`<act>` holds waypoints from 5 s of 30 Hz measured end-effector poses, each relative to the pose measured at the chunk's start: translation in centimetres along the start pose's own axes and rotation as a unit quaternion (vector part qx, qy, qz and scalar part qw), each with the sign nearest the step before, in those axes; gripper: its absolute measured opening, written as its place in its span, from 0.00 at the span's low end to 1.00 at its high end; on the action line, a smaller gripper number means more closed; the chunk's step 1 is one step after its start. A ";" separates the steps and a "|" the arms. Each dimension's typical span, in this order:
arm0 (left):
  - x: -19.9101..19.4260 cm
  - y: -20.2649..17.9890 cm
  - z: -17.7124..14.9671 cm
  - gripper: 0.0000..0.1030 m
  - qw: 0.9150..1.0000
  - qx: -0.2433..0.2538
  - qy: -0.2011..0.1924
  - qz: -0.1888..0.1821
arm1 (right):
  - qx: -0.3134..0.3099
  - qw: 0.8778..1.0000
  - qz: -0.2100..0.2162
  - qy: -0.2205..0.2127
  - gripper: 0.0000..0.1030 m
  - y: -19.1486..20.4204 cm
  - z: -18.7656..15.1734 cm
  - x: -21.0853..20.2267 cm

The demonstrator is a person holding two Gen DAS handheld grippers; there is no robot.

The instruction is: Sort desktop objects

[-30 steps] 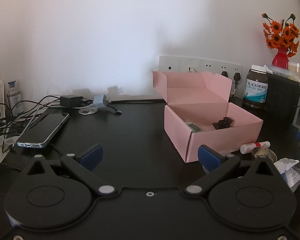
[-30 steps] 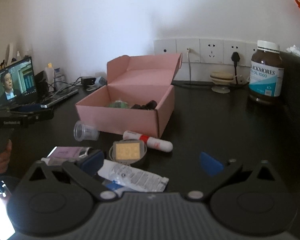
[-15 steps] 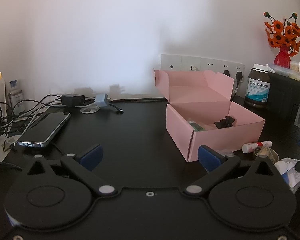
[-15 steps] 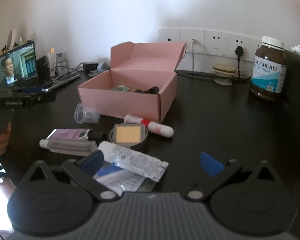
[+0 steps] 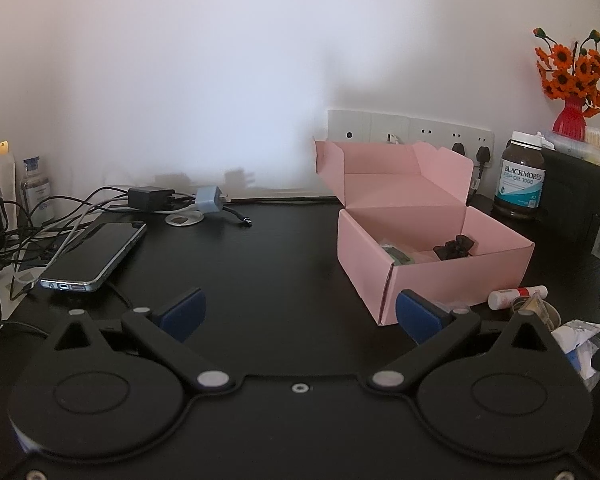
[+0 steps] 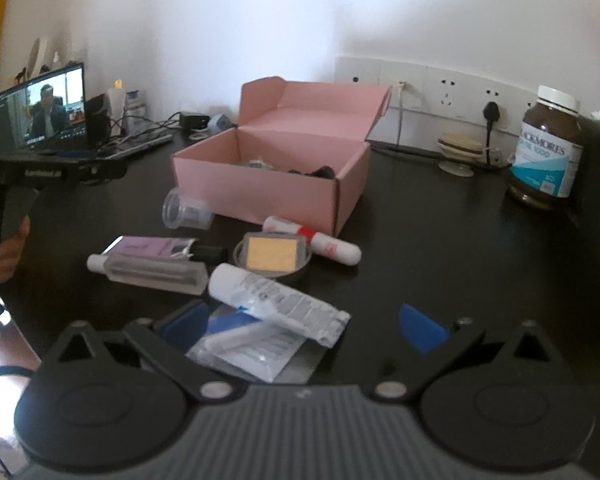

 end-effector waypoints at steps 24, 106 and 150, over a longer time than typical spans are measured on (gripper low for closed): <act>-0.3 0.0 0.1 1.00 1.000 -0.002 -0.005 -0.002 | 0.167 0.984 -0.068 -0.003 0.98 0.9 0.8 2.6; 0.0 -0.6 0.0 1.00 1.000 0.007 0.002 -0.020 | 0.009 0.996 -0.090 -0.018 0.84 2.7 12.8 3.3; -0.1 0.0 0.1 1.00 1.000 -0.009 -0.001 -0.017 | 0.083 0.976 -0.083 0.184 0.85 1.0 16.3 18.9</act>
Point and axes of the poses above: each gripper's, at about its wrist camera, not at the fingertips, and x roughly the way its jaws point, y to its left, z to its top, the point moved 6 cm from there along x, roughly the way its jaws point, and after that the axes turned 4 degrees about y, right-handed, at the moved point
